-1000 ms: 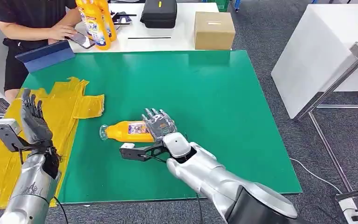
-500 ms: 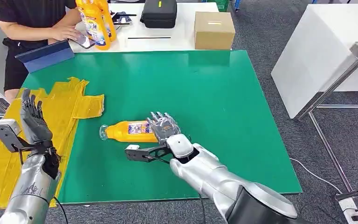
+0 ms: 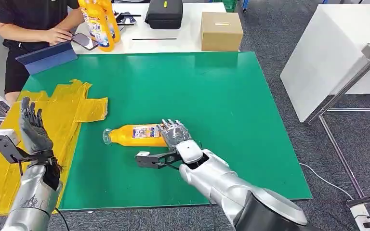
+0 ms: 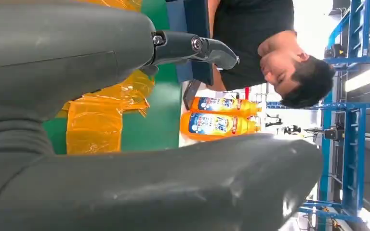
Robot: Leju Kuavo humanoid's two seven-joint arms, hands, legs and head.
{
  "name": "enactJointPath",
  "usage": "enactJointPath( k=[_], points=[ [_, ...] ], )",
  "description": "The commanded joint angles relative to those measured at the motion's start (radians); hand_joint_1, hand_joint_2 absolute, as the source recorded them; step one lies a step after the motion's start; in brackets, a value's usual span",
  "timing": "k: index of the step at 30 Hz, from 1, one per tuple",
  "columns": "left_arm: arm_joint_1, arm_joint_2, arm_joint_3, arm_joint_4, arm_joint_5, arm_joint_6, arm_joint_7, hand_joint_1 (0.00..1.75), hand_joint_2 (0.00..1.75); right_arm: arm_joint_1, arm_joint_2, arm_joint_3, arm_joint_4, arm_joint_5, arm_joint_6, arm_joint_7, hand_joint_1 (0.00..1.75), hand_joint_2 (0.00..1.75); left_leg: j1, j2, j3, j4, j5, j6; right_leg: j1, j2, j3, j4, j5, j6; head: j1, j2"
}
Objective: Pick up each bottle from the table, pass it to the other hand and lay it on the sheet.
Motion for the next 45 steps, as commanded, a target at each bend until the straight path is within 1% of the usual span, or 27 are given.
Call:
enactJointPath(
  k=[1,5,6,11,15,16,17,18,19,20,23,24,25,26,27,29,30,32,34,36,37,38,39,40,42,43,45],
  points=[
    [0.002,0.007,0.031,0.001,0.005,-0.006,-0.008,0.00,0.00,-0.040,0.000,-0.019,0.053,-0.001,0.027,0.004,0.00,1.75,0.000,0.000,0.003,0.001,-0.002,-0.003,0.000,-0.001,0.003,0.000,-0.002,-0.001,0.000,0.000],
    [0.017,0.011,0.035,-0.012,0.013,-0.009,-0.011,0.00,0.00,-0.038,0.000,-0.017,0.050,0.002,0.035,0.010,0.00,1.75,0.000,0.000,0.001,0.000,-0.001,-0.002,0.000,0.000,0.001,0.000,-0.001,-0.001,0.000,0.000],
    [0.025,0.011,0.036,-0.022,0.017,-0.010,-0.011,0.00,0.00,-0.038,0.000,-0.016,0.048,0.003,0.039,0.012,0.00,1.75,0.001,0.001,0.004,0.001,-0.002,-0.003,0.001,0.000,0.004,0.000,-0.002,-0.001,0.000,0.000],
    [0.028,0.012,0.037,-0.024,0.018,-0.011,-0.011,0.00,0.00,-0.037,0.000,-0.016,0.048,0.003,0.039,0.012,0.00,1.75,0.000,0.000,0.002,0.000,-0.001,-0.002,0.000,0.000,0.002,0.000,-0.001,-0.001,0.000,0.000],
    [0.035,0.009,0.035,-0.035,0.025,-0.011,-0.009,0.00,0.00,-0.040,0.000,-0.015,0.055,0.008,0.052,0.018,0.00,1.75,0.000,0.001,0.004,0.001,-0.002,-0.003,0.000,0.000,0.004,0.000,-0.002,-0.001,0.000,0.000],
    [0.035,0.009,0.034,-0.035,0.027,-0.012,-0.008,0.00,0.00,-0.040,0.000,-0.017,0.057,0.008,0.055,0.019,0.00,1.75,0.000,0.000,0.002,0.000,-0.001,-0.002,0.000,-0.001,0.003,0.000,-0.001,-0.001,0.000,0.000],
    [0.035,0.010,0.034,-0.034,0.029,-0.012,-0.008,0.00,0.00,-0.042,0.000,-0.020,0.060,0.008,0.060,0.019,0.03,1.75,0.000,0.000,0.002,0.000,-0.001,-0.002,0.000,-0.001,0.002,0.000,-0.001,-0.001,0.000,0.000],
    [0.033,0.009,0.034,-0.031,0.032,-0.012,-0.008,0.00,0.00,-0.043,0.000,-0.020,0.064,0.010,0.063,0.021,0.49,1.75,0.000,0.000,0.004,0.001,-0.002,-0.003,0.000,0.000,0.004,0.000,-0.002,-0.001,0.000,0.000],
    [0.031,0.009,0.035,-0.029,0.036,-0.014,-0.008,0.00,0.00,-0.044,0.000,-0.022,0.067,0.011,0.069,0.021,1.34,1.75,0.000,0.000,0.003,0.000,-0.001,-0.003,0.000,-0.001,0.003,0.000,-0.002,-0.001,0.000,0.000],
    [0.030,0.010,0.035,-0.029,0.036,-0.014,-0.008,0.00,0.00,-0.045,0.000,-0.021,0.069,0.013,0.069,0.022,1.47,1.75,0.000,-0.001,0.002,0.000,-0.001,-0.002,0.000,-0.001,0.002,0.000,-0.001,-0.001,0.000,0.000],
    [0.029,0.011,0.037,-0.030,0.041,-0.013,-0.009,0.00,0.00,-0.044,0.000,-0.025,0.076,0.018,0.076,0.022,1.50,1.75,0.000,-0.001,0.002,0.000,-0.001,-0.002,0.000,-0.001,0.002,0.000,-0.001,-0.001,0.000,0.000],
    [0.031,0.011,0.039,-0.034,0.044,-0.012,-0.009,0.00,0.00,-0.044,0.000,-0.026,0.077,0.022,0.079,0.021,1.48,1.75,0.001,-0.001,0.004,0.001,-0.002,-0.003,0.001,-0.002,0.004,0.000,-0.002,-0.001,0.000,0.000],
    [0.034,0.011,0.041,-0.037,0.045,-0.012,-0.009,0.00,0.00,-0.044,0.000,-0.024,0.077,0.026,0.081,0.022,1.54,1.75,0.000,-0.001,0.003,0.000,-0.001,-0.002,0.000,-0.001,0.003,0.000,-0.001,-0.001,0.000,0.000],
    [0.035,0.010,0.041,-0.038,0.046,-0.011,-0.009,0.00,0.00,-0.044,0.000,-0.024,0.078,0.027,0.081,0.022,1.54,1.75,0.000,-0.001,0.003,0.000,-0.001,-0.002,0.000,-0.001,0.003,-0.001,-0.001,-0.001,0.000,0.000],
    [0.039,0.008,0.044,-0.044,0.048,-0.011,-0.009,0.00,0.00,-0.043,0.000,-0.025,0.077,0.028,0.083,0.023,1.50,1.75,0.001,-0.001,0.005,0.000,-0.002,-0.003,0.001,-0.001,0.005,-0.001,-0.002,-0.001,0.000,0.000],
    [0.042,0.004,0.046,-0.051,0.049,-0.010,-0.009,0.00,0.00,-0.042,0.000,-0.025,0.079,0.031,0.083,0.025,1.52,1.75,0.000,-0.001,0.003,0.000,-0.001,-0.002,0.000,-0.001,0.003,-0.001,-0.001,-0.001,0.000,0.000],
    [0.047,0.001,0.048,-0.063,0.049,-0.010,-0.009,0.00,0.00,-0.043,0.000,-0.025,0.081,0.034,0.086,0.025,1.47,1.75,0.001,-0.001,0.005,0.000,-0.002,-0.003,0.001,-0.001,0.005,-0.001,-0.001,-0.001,0.000,0.000],
    [0.051,-0.007,0.057,-0.081,0.051,-0.007,-0.005,0.00,0.00,-0.042,0.000,-0.028,0.084,0.043,0.089,0.027,1.48,1.75,0.001,-0.001,0.005,0.000,-0.001,-0.002,0.001,-0.001,0.003,-0.001,-0.001,-0.001,0.000,0.000],
    [0.049,-0.009,0.063,-0.087,0.052,-0.004,-0.003,0.00,0.00,-0.041,-0.001,-0.028,0.086,0.047,0.094,0.024,1.45,1.75,0.001,-0.002,0.005,0.000,0.000,-0.003,0.001,-0.002,0.004,-0.002,0.000,-0.001,0.000,0.000],
    [0.049,-0.012,0.068,-0.090,0.051,-0.003,-0.001,0.00,0.00,-0.040,-0.001,-0.030,0.086,0.052,0.094,0.024,1.50,1.75,0.001,-0.002,0.006,-0.001,-0.001,-0.003,0.000,-0.003,0.004,-0.002,-0.001,-0.002,0.000,0.000],
    [0.051,-0.013,0.075,-0.097,0.051,-0.001,0.000,0.00,0.00,-0.039,-0.001,-0.029,0.087,0.060,0.099,0.022,1.47,1.75,0.001,-0.002,0.006,-0.001,0.000,-0.002,-0.001,-0.002,0.003,-0.002,-0.001,-0.001,0.000,0.000],
    [0.053,-0.015,0.081,-0.101,0.050,0.000,0.003,0.00,0.00,-0.038,-0.002,-0.029,0.087,0.066,0.103,0.022,1.52,1.75,0.001,-0.002,0.006,-0.001,0.000,-0.002,-0.001,-0.002,0.003,-0.002,0.000,-0.001,0.000,0.000],
    [0.053,-0.013,0.082,-0.102,0.050,0.000,0.003,0.00,0.00,-0.037,-0.003,-0.028,0.088,0.067,0.104,0.022,1.48,1.75,0.001,-0.002,0.008,-0.001,0.000,-0.003,-0.001,-0.003,0.005,-0.002,-0.001,-0.002,0.000,0.000],
    [0.055,-0.015,0.090,-0.106,0.050,0.002,0.003,0.00,0.00,-0.037,-0.003,-0.028,0.088,0.075,0.110,0.023,1.52,1.75,0.001,-0.001,0.008,-0.001,0.000,-0.002,-0.001,-0.002,0.004,-0.002,-0.001,-0.001,0.000,0.000],
    [0.058,-0.014,0.096,-0.109,0.048,0.001,0.004,0.00,0.00,-0.037,-0.005,-0.030,0.088,0.080,0.112,0.024,1.40,1.75,0.001,-0.002,0.008,-0.001,-0.001,-0.003,-0.001,-0.002,0.006,-0.002,-0.001,-0.002,0.000,0.000],
    [0.060,-0.015,0.103,-0.114,0.048,0.000,0.005,0.00,0.00,-0.039,-0.005,-0.029,0.087,0.089,0.113,0.028,0.00,1.75,0.001,-0.002,0.008,-0.001,-0.001,-0.002,-0.001,-0.002,0.005,-0.002,-0.001,-0.002,0.000,0.000],
    [0.065,-0.015,0.113,-0.120,0.047,-0.001,0.006,0.00,0.00,-0.042,-0.004,-0.038,0.087,0.093,0.110,0.031,0.00,1.75,0.001,-0.001,0.009,-0.001,-0.001,-0.003,-0.001,-0.002,0.007,-0.003,0.000,-0.003,0.000,0.000]
  ],
)
